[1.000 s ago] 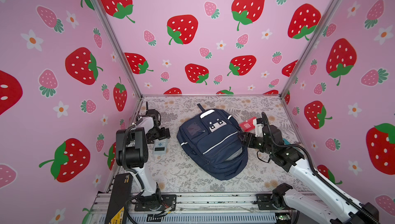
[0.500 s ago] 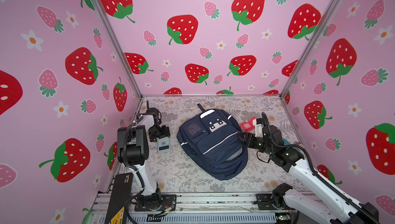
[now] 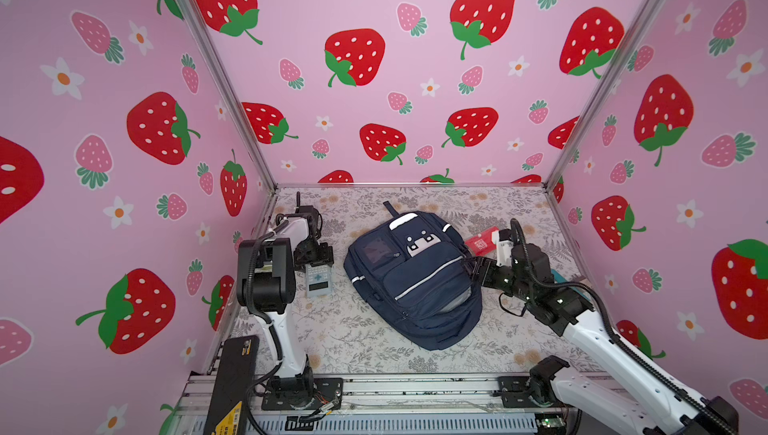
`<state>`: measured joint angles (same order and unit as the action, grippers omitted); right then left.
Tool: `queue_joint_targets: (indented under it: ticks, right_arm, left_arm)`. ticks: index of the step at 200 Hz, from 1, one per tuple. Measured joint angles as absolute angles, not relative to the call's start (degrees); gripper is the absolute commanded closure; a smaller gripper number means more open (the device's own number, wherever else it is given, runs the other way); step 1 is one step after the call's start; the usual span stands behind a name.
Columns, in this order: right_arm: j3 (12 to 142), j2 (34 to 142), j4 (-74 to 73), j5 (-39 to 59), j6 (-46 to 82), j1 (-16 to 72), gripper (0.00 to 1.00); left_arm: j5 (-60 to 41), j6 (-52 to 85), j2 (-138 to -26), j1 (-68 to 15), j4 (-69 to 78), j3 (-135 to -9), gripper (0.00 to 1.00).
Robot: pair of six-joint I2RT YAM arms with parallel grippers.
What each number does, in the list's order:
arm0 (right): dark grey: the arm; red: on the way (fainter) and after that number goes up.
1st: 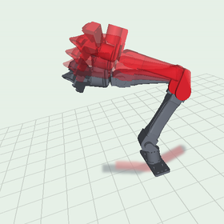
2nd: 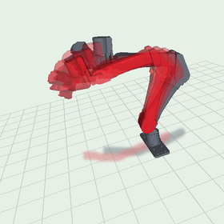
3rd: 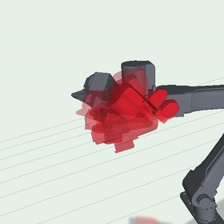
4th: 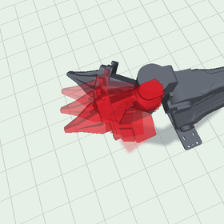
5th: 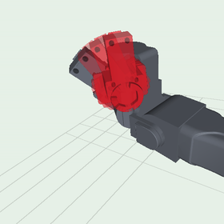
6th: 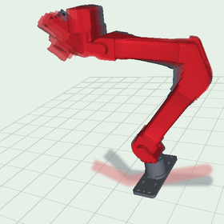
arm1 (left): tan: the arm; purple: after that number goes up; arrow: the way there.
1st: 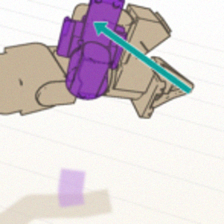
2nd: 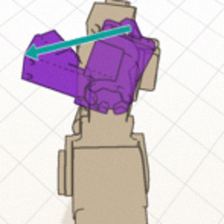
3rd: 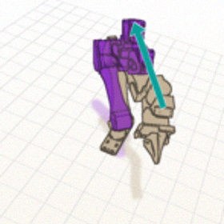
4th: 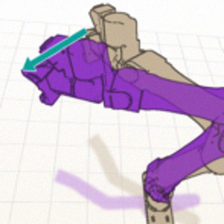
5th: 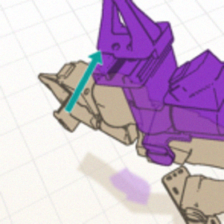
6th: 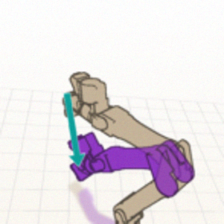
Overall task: Pack the student bag
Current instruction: 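Carry the calculator to the bag opening with the left gripper while the right holds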
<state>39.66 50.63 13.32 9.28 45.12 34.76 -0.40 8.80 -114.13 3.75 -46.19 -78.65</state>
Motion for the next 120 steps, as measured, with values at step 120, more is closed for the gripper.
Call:
queue_joint_targets:
  ticks: [120]
  right_arm:
    - [47.8, 66.4, 6.2, 7.1, 40.7, 55.6, 0.35]
  left_arm:
    - [-19.7, 18.2, -85.8, -0.4, -41.5, -71.2, 0.78]
